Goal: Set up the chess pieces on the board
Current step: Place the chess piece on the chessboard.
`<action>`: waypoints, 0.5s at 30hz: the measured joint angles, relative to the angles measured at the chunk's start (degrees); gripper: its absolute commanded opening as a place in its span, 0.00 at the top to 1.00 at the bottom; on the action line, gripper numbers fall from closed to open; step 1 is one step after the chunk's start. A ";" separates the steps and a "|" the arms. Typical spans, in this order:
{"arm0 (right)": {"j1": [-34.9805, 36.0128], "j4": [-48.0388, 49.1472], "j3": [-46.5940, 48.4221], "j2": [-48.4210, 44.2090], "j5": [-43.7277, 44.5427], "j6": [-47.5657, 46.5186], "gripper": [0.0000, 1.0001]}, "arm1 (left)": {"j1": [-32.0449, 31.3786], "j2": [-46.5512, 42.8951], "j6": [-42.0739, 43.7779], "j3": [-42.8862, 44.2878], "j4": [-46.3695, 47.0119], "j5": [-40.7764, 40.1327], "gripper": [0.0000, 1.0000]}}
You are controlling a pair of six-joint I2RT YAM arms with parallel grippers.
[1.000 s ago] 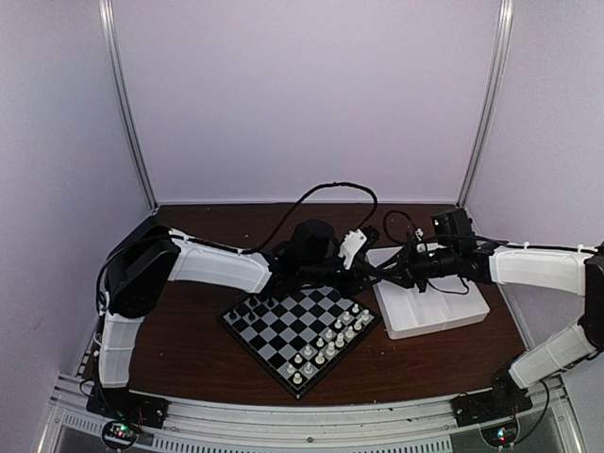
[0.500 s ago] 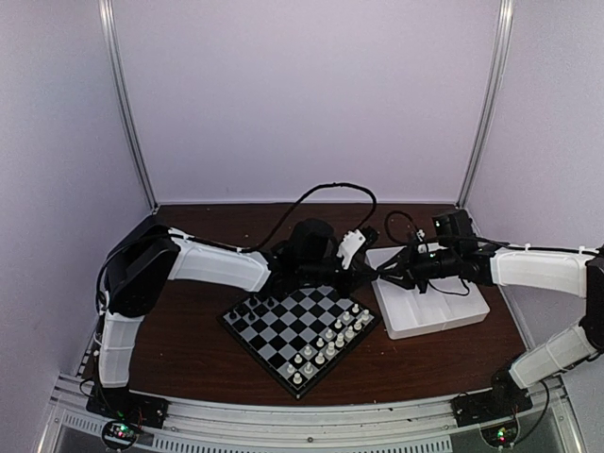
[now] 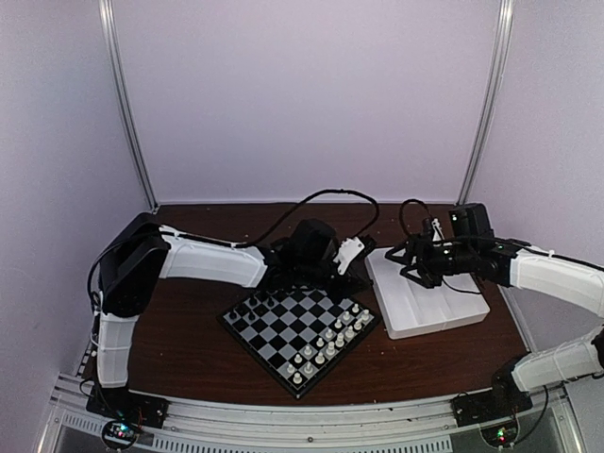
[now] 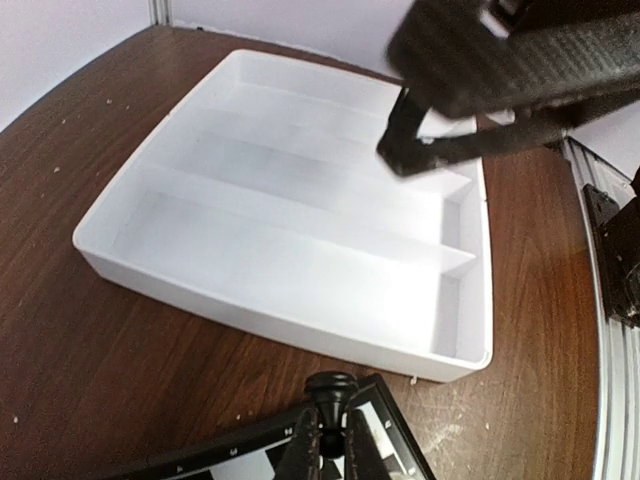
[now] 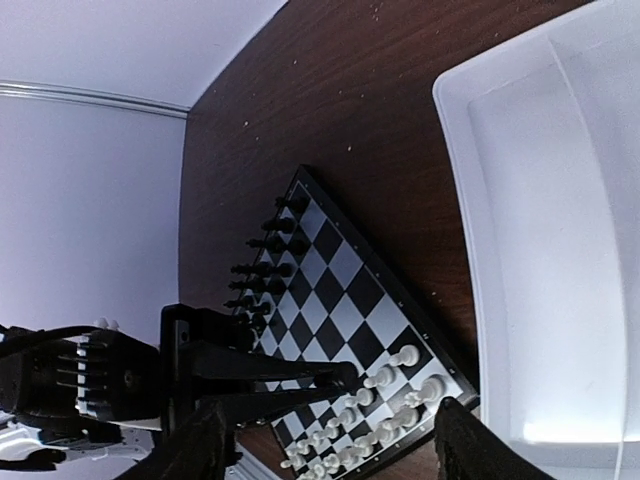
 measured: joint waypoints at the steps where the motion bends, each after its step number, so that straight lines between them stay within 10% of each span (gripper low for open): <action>1: -0.24 -1.36 0.13 -1.22 1.60 -2.05 0.28 | 0.00 -0.68 0.17 0.46 -2.93 -0.66 1.00; 15: -1.99 -8.66 0.55 -6.03 20.46 -21.51 0.28 | 4.22 -2.71 1.73 20.79 -52.22 -5.66 1.00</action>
